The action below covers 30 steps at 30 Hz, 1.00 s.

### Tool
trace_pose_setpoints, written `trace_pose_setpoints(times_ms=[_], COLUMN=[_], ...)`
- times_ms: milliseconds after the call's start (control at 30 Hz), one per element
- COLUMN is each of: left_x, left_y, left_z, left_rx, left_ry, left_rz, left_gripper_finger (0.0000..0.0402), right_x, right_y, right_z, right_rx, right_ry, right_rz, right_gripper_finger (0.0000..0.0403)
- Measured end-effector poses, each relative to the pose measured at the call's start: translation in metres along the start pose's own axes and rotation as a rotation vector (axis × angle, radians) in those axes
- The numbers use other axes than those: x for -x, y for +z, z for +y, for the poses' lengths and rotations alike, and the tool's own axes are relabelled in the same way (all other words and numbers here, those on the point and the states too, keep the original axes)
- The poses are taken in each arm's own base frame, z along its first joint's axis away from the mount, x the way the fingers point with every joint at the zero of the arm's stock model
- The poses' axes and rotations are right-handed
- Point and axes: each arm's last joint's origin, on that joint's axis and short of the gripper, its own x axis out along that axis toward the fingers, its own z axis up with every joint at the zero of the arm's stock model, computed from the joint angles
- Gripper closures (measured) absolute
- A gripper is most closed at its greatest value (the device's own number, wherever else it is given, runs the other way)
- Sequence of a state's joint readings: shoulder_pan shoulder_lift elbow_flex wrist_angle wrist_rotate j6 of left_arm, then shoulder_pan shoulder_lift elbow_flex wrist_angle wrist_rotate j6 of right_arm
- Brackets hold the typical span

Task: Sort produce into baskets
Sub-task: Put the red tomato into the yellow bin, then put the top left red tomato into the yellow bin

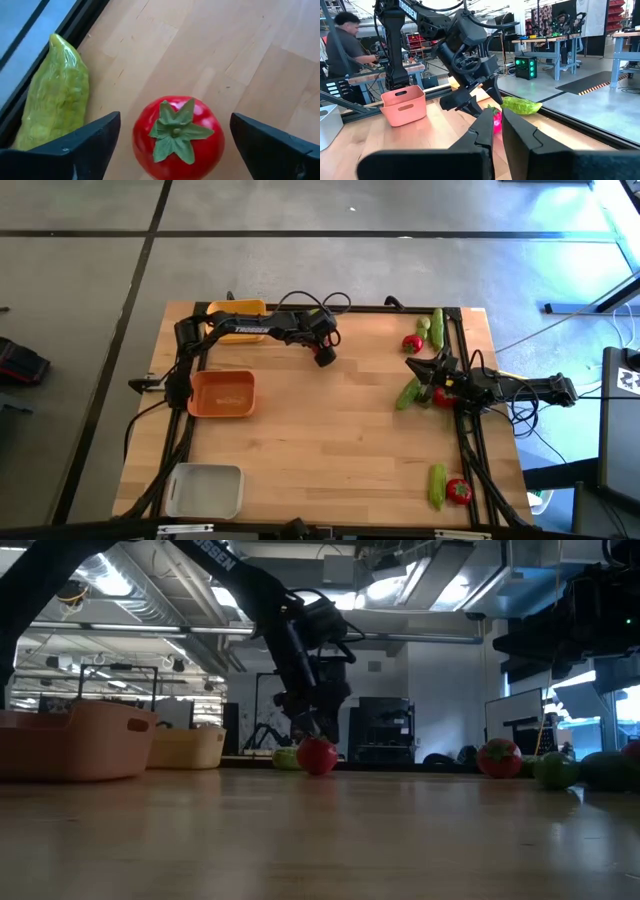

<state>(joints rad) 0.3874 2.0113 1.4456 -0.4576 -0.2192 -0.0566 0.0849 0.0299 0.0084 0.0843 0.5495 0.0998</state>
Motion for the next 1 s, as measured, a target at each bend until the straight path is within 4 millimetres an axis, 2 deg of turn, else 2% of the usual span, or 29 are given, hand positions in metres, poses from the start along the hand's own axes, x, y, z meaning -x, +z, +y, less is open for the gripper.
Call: trace_pose_setpoints(times_ms=[233,400,600,867,1000], left_x=[-0.001,-0.016,-0.029,-0.028,-0.028], left_y=[-0.001,-0.008,-0.014,-0.013,-0.013], left_z=[-0.007,-0.012,-0.009,-0.013,-0.013], left_rx=[0.004,-0.065,-0.032,-0.017,-0.02], left_ry=[-0.007,-0.008,0.03,0.021,0.025], left_rz=[0.0,0.043,0.08,0.075,0.075], left_gripper_finger=[0.0024,0.0024,0.0025,0.0025,0.0046], right_x=[0.0,0.0,0.0,0.0,0.0], right_y=[0.0,0.0,0.0,0.0,0.0], right_z=[0.0,0.0,0.0,0.0,0.0], right_rx=[0.001,0.001,0.001,0.002,0.002], right_ry=[0.0,-0.001,0.0,-0.001,0.0], right_rz=[0.001,0.001,0.002,0.002,0.002], right_gripper_finger=[0.0368,0.0368,0.0368,0.0368,0.0368])
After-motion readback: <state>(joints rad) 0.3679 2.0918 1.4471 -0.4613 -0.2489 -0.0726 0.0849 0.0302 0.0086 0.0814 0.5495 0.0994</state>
